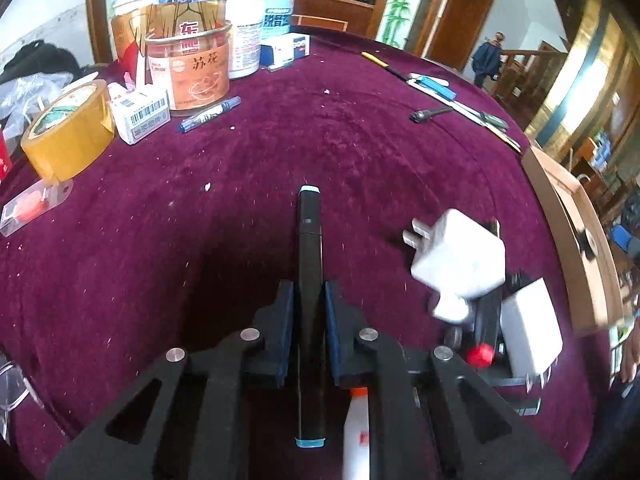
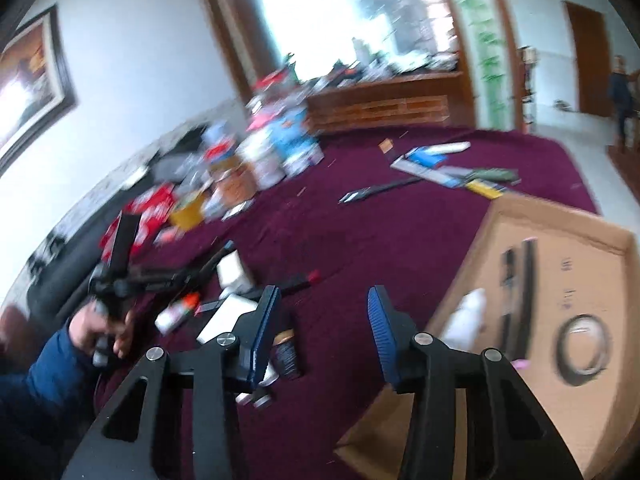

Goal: Organize rigid objects
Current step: 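Return left tool to the table and grasp the teal-capped black marker, then grasp the black lipstick tube with gold band using right tool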

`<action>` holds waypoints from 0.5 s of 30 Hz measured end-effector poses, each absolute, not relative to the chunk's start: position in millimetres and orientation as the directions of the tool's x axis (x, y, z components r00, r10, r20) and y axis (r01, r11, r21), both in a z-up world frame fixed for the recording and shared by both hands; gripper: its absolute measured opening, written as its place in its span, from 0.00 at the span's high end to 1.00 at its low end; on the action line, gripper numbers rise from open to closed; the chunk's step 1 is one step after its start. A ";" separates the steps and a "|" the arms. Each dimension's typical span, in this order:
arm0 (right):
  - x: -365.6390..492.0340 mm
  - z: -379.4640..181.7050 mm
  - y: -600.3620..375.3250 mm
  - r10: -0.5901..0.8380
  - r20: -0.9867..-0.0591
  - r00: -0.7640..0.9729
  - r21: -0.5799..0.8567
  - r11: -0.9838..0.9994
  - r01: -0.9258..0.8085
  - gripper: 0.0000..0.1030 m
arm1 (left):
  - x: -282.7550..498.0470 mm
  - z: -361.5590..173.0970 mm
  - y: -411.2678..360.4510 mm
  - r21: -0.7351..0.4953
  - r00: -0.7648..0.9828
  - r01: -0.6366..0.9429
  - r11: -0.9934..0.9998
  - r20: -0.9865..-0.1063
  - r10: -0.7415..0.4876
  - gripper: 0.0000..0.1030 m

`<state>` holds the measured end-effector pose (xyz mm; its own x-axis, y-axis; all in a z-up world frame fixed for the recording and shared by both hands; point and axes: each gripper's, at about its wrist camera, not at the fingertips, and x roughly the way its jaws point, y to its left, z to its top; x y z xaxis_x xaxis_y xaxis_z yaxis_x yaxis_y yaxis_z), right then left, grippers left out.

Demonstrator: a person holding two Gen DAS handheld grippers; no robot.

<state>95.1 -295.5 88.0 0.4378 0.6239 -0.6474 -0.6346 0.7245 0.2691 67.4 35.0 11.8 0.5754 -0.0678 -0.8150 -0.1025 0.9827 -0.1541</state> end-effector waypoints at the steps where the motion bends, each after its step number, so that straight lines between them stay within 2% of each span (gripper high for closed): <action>1: 94.3 82.6 -285.5 0.623 -0.669 0.405 0.270 0.711 -0.649 0.62 | 65.5 12.1 34.8 -0.151 0.579 -0.097 0.984 -0.813 -0.068 0.87; 4: 94.6 65.6 -258.4 0.594 -0.738 0.320 0.270 0.695 -0.666 0.62 | 67.3 12.2 36.9 -0.164 0.579 -0.089 0.983 -0.811 -0.083 0.88; 7: 93.0 49.7 -234.4 0.499 -0.813 0.299 0.181 0.706 -0.685 0.62 | 68.2 11.6 35.7 -0.158 0.582 -0.074 0.985 -0.809 -0.086 0.87; 11: 95.3 28.9 -217.0 0.404 -0.866 0.296 0.100 0.720 -0.687 0.62 | 67.2 10.7 36.0 -0.159 0.591 -0.060 0.985 -0.801 -0.093 0.87; 15: 98.6 16.2 -205.8 0.362 -0.878 0.314 0.053 0.724 -0.687 0.84 | 68.2 10.7 33.1 -0.138 0.592 -0.054 0.989 -0.802 -0.079 0.88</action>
<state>98.6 -205.8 16.2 0.3138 0.3615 -0.8780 -0.6874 0.7244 0.0527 68.2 33.1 10.7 0.5923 -0.0794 -0.8018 -0.0540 0.9890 -0.1378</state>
